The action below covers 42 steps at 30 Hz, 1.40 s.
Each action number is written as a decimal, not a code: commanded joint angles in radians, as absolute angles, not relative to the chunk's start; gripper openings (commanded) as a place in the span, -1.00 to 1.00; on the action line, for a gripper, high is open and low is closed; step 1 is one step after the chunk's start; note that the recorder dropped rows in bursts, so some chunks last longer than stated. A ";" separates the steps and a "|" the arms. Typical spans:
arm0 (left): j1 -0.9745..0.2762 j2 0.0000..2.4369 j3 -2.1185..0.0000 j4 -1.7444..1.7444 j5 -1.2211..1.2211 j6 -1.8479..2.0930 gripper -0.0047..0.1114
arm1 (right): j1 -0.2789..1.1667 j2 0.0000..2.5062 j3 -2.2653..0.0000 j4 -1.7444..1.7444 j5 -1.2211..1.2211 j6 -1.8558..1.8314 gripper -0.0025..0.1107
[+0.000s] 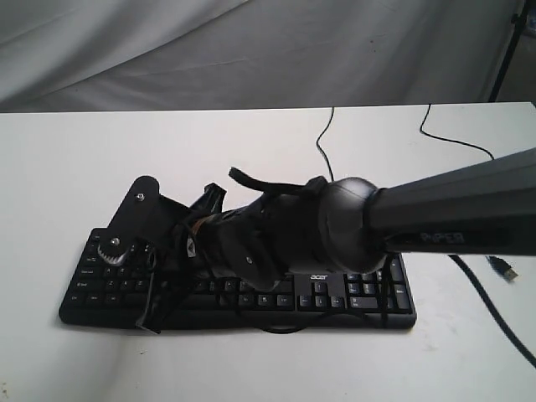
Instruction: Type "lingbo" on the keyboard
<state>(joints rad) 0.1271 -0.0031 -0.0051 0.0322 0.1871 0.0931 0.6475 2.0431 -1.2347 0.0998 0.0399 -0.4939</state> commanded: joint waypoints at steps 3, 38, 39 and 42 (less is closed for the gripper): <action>0.123 0.000 0.000 0.032 0.183 0.090 -0.91 | 0.603 1.952 -1.137 0.095 -0.022 -0.497 -0.96; 0.123 0.000 0.000 0.032 0.183 0.090 -0.91 | 0.508 2.032 -1.079 0.089 -0.096 -0.501 -0.96; 0.123 0.000 0.000 0.032 0.183 0.090 -0.91 | 0.508 2.032 -1.079 0.089 -0.096 -0.501 -0.96; 0.123 0.000 0.000 0.032 0.183 0.090 -0.91 | 0.509 2.032 -1.079 0.089 -0.092 -0.501 -0.96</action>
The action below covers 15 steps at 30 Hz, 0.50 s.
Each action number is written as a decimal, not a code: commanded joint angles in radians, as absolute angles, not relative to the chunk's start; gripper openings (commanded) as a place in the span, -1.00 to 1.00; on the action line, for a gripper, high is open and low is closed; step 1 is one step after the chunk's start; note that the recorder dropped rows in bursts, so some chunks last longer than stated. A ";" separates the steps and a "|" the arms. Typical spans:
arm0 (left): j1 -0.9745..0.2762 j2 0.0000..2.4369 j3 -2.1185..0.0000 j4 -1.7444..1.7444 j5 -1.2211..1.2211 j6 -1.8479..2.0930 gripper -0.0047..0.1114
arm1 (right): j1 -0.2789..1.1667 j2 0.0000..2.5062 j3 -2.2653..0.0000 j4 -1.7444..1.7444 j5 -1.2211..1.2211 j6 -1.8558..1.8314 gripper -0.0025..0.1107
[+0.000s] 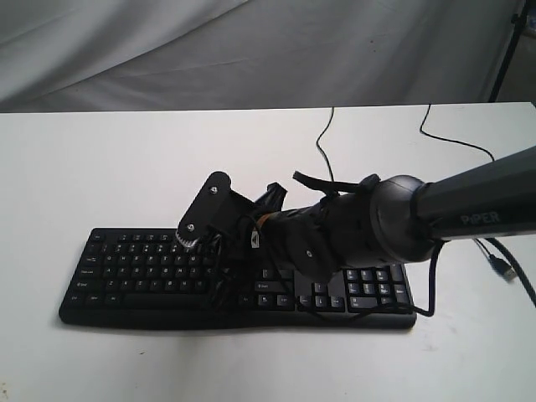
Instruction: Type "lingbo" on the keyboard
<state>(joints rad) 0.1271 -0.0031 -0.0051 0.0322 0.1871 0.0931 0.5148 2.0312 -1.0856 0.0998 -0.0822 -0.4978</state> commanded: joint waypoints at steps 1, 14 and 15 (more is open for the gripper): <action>0.123 0.000 0.000 0.032 0.183 0.090 -0.91 | 0.509 2.032 -1.079 0.089 -0.092 -0.501 -0.96; 0.123 0.000 0.000 0.032 0.183 0.090 -0.91 | 0.511 2.040 -1.079 0.081 -0.085 -0.501 -0.96; 0.123 0.000 0.000 0.032 0.183 0.090 -0.91 | 0.511 2.029 -1.079 0.081 -0.085 -0.501 -0.96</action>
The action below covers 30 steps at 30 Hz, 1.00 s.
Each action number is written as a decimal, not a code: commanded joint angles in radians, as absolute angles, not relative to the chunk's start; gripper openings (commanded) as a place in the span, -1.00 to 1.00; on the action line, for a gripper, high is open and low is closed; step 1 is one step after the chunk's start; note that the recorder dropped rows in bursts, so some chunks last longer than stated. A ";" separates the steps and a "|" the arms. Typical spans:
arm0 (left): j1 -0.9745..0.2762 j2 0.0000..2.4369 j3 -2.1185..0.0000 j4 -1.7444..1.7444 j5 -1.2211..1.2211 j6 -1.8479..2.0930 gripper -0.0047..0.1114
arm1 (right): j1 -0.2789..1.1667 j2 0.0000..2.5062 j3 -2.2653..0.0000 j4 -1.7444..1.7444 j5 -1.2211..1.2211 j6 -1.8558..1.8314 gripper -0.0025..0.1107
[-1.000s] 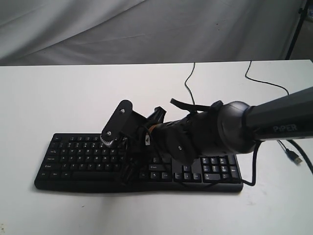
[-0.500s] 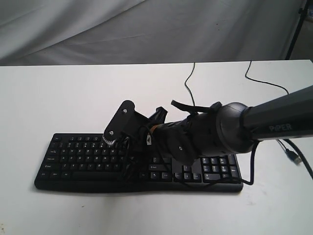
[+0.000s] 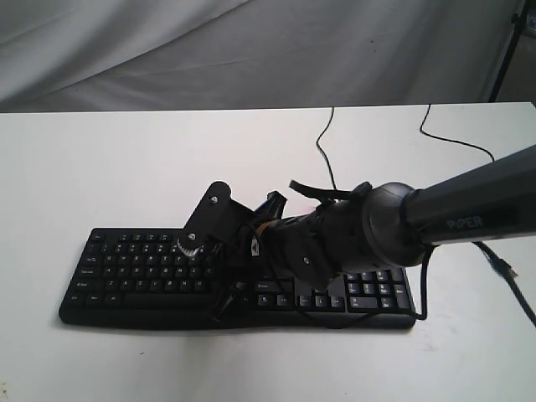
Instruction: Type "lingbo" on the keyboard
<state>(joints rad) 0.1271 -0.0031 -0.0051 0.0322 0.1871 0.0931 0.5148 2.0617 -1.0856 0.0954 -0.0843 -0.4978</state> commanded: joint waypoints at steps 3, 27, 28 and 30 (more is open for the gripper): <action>0.123 0.000 0.000 0.032 0.183 0.090 -0.91 | 0.511 1.993 -1.079 0.081 -0.075 -0.501 -0.96; 0.123 0.000 0.000 0.032 0.183 0.090 -0.91 | 0.511 0.945 -0.563 0.096 0.013 -0.465 -0.96; 0.123 0.000 0.000 0.032 0.183 0.090 -0.91 | 0.511 0.840 -0.533 0.096 0.085 -0.443 -0.96; 0.123 0.000 0.000 0.032 0.183 0.090 -0.91 | 0.511 0.679 -0.475 0.096 0.142 -0.389 -0.96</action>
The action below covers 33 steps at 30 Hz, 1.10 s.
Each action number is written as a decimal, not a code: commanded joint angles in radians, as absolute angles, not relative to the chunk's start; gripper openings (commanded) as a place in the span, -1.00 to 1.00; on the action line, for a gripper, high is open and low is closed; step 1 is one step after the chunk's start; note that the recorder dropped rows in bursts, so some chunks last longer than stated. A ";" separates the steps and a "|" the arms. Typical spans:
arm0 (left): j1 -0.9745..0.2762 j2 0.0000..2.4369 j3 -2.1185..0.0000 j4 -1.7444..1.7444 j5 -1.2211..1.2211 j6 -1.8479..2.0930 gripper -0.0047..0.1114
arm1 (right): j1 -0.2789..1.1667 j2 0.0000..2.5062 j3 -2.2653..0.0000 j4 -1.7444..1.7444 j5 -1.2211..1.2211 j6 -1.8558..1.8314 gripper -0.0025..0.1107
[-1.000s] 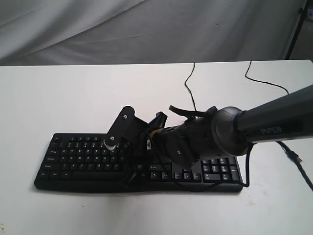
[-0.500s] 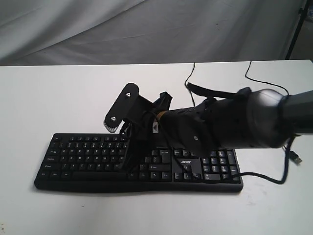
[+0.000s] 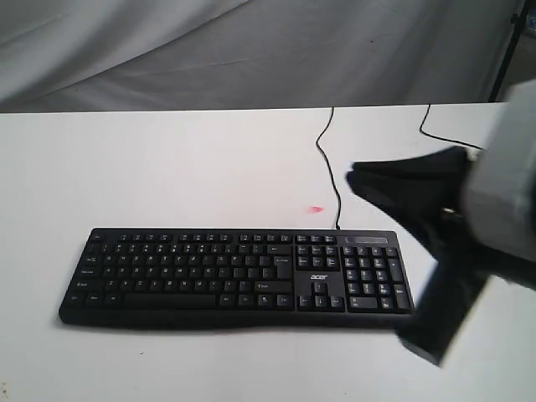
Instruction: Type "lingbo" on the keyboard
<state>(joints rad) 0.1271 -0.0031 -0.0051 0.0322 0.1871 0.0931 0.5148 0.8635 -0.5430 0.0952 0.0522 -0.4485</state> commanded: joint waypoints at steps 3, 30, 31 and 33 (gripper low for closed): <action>0.123 0.000 0.000 0.032 0.183 0.090 -0.91 | 0.511 0.466 -0.371 0.096 0.140 -0.385 -0.96; 0.123 0.000 0.000 0.032 0.183 0.090 -0.91 | 0.094 0.060 -0.196 0.096 0.224 -0.385 -0.96; 0.123 0.000 0.000 0.032 0.183 0.090 -0.91 | 0.077 0.039 -0.186 0.096 0.226 -0.385 -0.96; 0.123 0.000 0.000 0.032 0.183 0.090 -0.91 | 0.044 0.000 -0.159 0.096 0.228 -0.385 -0.96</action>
